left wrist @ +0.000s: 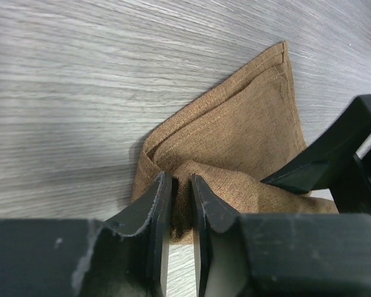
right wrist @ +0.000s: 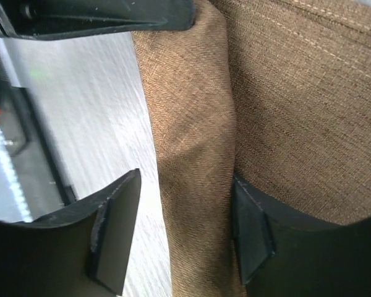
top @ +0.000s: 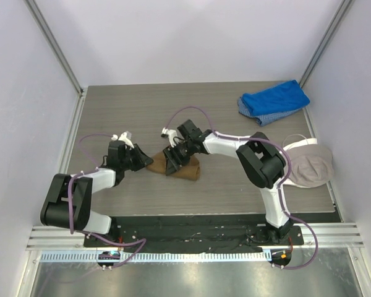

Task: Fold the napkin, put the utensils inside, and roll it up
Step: Roll the napkin with the utensil

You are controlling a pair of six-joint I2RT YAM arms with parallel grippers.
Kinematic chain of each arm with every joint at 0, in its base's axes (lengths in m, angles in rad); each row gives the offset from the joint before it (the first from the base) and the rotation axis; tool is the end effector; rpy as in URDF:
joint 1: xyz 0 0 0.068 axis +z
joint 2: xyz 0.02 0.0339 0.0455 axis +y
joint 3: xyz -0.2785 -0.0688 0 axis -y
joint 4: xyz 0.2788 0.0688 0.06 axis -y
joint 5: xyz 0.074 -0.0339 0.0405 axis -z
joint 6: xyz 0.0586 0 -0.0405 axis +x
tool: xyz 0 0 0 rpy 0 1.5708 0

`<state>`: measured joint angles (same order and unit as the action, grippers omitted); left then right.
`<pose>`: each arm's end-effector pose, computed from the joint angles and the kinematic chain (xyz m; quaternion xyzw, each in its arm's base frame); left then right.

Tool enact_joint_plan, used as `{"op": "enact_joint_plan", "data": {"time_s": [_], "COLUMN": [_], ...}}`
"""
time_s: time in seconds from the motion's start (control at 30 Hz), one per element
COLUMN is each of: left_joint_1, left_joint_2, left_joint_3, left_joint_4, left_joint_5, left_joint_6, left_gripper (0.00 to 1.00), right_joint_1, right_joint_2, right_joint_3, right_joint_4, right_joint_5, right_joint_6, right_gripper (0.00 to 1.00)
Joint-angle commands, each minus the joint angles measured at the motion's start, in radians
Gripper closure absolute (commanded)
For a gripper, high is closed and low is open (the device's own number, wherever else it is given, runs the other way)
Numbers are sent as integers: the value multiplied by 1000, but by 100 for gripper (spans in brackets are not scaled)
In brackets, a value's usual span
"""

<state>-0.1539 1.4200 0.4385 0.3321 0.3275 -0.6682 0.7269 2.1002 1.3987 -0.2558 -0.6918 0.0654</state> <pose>0.2798 -0.0625 0.1121 -0.1547 0.8731 -0.3091 0.3437 0.3345 0.3475 0.1224 -0.3881 0.8150 0.4078 0.1374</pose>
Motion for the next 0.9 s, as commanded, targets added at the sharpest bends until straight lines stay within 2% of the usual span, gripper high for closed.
{"op": "enact_joint_plan", "data": {"time_s": [0.0,0.2,0.37,0.67,0.87], "left_joint_1": [-22,-44,-52,-62,-65], "left_joint_2": [36,59,68,79,80], "left_joint_3": [37,57,68,101,115], "left_joint_4": [-24,-48,-62,-120,-148], "left_joint_5": [25,25,24,7,-2], "left_joint_6": [39,51,58,58,56], "left_gripper": [80,82,82,82,82], "right_joint_1": [51,106,121,189,201], "right_joint_2": [-89,-216,-292,-296,-267], "right_joint_3": [19,-84,-179,-210,-208], "right_joint_4": [-85,47,187,181,145], "right_joint_5": [268,468,529,569,572], "right_joint_6": [-120,-157,-199,-295,-302], "right_gripper": [34,26,20,19,23]}}
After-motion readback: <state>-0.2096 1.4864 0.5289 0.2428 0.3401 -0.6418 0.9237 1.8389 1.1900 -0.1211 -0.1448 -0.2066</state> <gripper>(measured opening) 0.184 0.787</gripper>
